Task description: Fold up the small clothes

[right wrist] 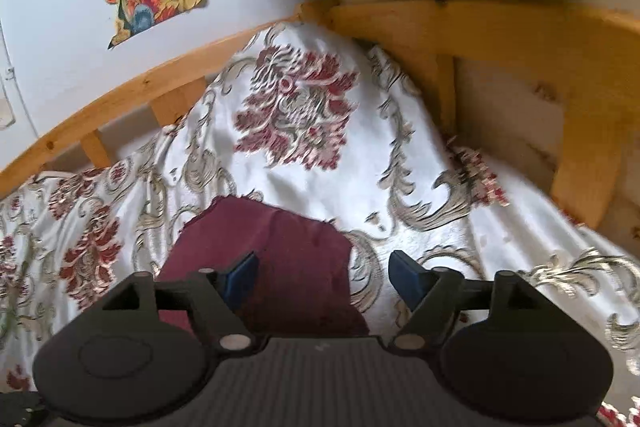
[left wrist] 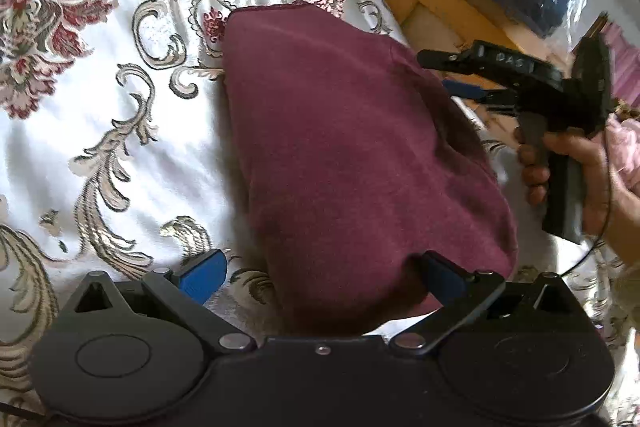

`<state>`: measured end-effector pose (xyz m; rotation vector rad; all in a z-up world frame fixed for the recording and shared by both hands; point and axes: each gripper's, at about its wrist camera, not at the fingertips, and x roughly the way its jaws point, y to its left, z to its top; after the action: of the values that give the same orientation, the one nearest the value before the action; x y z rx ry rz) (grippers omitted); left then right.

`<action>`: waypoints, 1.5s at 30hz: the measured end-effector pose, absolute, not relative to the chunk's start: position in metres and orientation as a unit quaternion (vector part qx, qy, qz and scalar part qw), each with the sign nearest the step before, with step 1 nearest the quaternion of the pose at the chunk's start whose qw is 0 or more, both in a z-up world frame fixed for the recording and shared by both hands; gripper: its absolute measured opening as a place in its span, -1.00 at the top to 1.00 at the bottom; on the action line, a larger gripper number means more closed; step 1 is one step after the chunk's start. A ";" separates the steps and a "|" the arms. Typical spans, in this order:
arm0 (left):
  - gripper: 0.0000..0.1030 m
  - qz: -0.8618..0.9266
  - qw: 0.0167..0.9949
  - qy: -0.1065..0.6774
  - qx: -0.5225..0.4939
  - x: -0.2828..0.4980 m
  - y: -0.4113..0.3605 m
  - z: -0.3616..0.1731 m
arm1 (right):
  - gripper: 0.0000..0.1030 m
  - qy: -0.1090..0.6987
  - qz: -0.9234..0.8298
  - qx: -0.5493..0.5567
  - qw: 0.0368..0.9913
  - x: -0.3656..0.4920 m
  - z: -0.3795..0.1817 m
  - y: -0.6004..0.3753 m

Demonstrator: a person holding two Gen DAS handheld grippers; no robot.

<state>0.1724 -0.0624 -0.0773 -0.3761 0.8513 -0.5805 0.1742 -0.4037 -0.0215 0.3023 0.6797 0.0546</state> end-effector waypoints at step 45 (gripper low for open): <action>-0.99 -0.318 0.834 0.403 -0.202 0.175 -0.064 -0.082 | -0.07 0.347 0.067 0.223 0.909 0.205 -0.068 -0.403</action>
<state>0.1749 -0.0635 -0.0823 -0.4289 0.8549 -0.6735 0.2049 -0.4030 -0.0684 0.4593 0.7151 0.1375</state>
